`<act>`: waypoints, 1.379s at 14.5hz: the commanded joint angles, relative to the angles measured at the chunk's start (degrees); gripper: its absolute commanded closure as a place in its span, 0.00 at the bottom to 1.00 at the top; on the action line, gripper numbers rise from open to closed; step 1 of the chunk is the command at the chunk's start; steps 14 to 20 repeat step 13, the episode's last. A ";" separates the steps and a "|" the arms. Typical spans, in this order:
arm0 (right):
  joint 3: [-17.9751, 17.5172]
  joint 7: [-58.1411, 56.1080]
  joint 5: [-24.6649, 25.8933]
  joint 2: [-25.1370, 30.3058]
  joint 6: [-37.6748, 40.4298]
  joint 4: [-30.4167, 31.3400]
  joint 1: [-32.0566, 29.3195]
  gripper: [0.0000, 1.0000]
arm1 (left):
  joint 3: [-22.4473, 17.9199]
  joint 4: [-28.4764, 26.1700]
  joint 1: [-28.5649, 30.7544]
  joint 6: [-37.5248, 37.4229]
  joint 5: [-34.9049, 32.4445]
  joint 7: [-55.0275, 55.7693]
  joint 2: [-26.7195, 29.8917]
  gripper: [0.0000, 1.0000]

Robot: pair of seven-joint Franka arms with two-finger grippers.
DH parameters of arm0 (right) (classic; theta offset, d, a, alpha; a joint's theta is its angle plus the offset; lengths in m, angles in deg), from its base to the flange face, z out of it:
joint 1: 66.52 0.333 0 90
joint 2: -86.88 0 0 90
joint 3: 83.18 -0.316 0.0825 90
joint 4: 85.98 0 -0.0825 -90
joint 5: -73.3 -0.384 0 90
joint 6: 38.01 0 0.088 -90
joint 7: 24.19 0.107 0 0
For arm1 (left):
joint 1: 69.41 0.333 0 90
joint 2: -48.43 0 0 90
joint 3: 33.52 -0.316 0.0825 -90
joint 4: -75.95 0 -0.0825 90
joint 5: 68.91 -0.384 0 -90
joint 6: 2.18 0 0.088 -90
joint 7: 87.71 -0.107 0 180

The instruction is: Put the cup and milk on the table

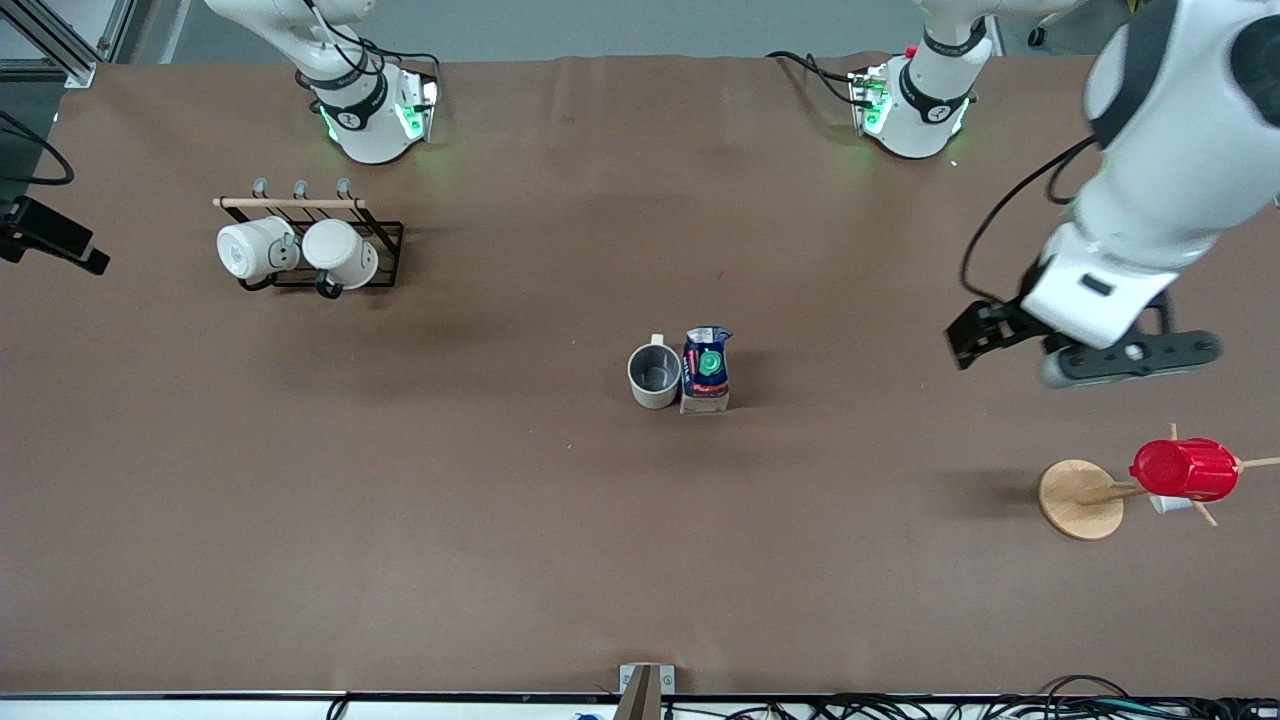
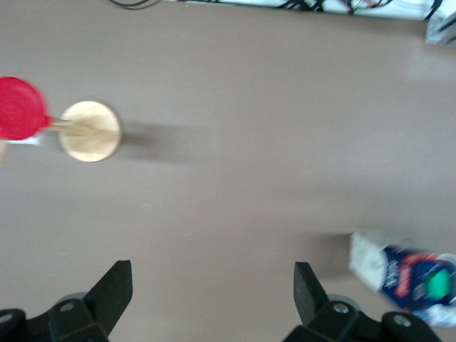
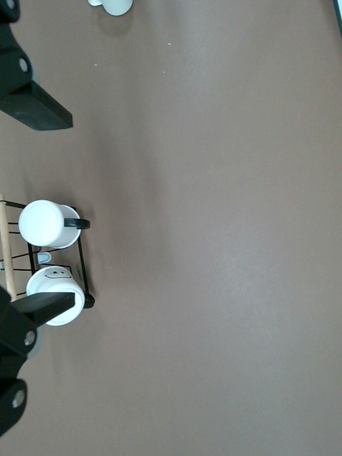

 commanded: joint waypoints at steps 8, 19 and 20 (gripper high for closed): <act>-0.27 -0.74 -1.12 0.22 1.01 -0.09 -0.52 0.00 | -4.68 -16.83 2.31 -5.39 7.65 -15.46 18.39 0.00; -0.27 -1.09 -1.12 0.22 0.57 0.26 -0.61 0.00 | -4.86 -12.36 2.58 -8.91 6.86 -15.47 16.38 0.00; -0.27 -1.09 -1.12 0.22 0.57 0.26 -0.61 0.00 | -4.86 -12.36 2.58 -8.91 6.86 -15.47 16.38 0.00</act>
